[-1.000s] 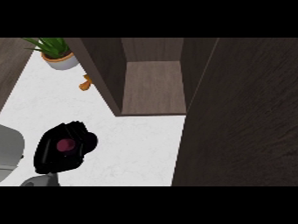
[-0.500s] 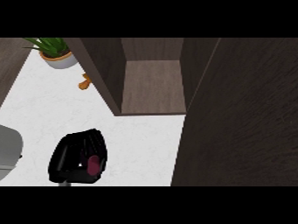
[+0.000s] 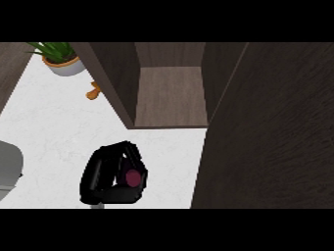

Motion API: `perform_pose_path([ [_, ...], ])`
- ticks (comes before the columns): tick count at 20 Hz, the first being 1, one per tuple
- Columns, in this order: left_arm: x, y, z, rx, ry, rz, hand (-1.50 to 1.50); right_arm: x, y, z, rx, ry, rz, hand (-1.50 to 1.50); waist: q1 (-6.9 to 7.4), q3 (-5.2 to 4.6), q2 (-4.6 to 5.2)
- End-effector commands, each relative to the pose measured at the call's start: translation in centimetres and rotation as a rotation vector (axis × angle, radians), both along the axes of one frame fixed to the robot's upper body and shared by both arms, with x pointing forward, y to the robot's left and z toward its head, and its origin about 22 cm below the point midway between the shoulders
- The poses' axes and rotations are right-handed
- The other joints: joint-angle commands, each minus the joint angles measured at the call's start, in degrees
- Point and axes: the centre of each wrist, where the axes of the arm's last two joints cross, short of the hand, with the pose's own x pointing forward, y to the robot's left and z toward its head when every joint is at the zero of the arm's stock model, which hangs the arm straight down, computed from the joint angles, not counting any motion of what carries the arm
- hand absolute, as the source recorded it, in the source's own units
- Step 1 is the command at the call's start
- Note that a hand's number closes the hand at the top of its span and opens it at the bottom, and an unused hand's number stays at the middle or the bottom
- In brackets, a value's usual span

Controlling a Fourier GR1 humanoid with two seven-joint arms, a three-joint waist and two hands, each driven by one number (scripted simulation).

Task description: Pick up the wine, place it into the cabinet and close the cabinet

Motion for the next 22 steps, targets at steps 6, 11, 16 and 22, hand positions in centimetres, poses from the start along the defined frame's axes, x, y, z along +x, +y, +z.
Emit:
perform_pose_path([
  [6,2.8,-2.4,2.9,0.084,-0.035,0.126,1.50,-4.3,-1.9,3.9,0.054,-0.054,0.032,-1.50,-0.35,-0.07,0.03],
  [11,5.9,-2.1,2.5,0.134,-0.038,0.116,1.50,-3.9,-1.6,3.4,0.065,-0.046,0.052,-1.50,-0.40,-0.08,0.19],
  [16,7.6,-1.7,2.9,0.133,-0.026,0.100,1.50,-3.8,-2.1,2.9,0.067,-0.031,0.016,-1.50,-0.19,-0.03,0.23],
  [22,9.3,-4.4,1.7,0.182,0.001,0.098,1.50,-3.8,-2.4,3.1,0.060,-0.057,0.035,-1.50,-0.98,-0.04,0.38],
])
